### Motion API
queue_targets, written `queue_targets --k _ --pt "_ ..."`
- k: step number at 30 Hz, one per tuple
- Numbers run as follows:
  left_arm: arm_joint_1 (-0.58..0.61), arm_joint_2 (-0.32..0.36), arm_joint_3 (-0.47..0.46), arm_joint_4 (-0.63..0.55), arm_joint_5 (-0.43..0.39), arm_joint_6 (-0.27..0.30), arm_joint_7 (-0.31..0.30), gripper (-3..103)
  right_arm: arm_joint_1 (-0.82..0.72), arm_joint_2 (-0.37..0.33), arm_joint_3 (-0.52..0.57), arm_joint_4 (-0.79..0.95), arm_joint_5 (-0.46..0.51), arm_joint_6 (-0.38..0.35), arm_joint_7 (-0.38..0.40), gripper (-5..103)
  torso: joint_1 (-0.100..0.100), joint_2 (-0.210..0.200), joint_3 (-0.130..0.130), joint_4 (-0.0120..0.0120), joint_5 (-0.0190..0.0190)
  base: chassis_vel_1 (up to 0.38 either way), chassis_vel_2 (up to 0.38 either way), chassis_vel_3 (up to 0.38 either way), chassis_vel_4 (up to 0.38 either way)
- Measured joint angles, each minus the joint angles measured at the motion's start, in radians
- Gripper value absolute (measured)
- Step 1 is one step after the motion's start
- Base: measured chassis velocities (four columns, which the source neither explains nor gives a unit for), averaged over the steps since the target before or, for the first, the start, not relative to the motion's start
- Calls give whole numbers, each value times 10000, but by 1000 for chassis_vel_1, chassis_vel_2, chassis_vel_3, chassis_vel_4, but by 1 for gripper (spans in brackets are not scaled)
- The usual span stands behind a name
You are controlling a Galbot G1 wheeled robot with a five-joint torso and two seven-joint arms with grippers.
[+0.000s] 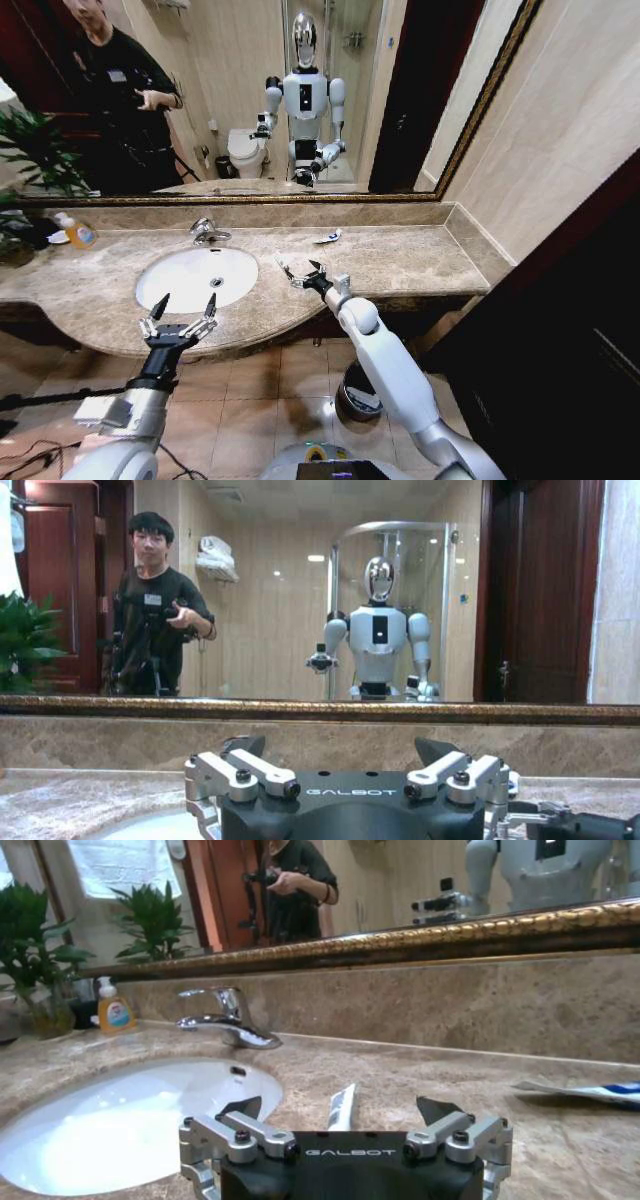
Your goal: Pick up the trash from the sink and place it in the trash bin.
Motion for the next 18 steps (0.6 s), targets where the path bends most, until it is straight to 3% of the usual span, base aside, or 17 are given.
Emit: queue_targets --k 18 --pt "0 0 0 0 0 0 0 100 1597 753 -671 -2329 -39 208 349 100 0 -1 0 0 -1 0 0 0 0"
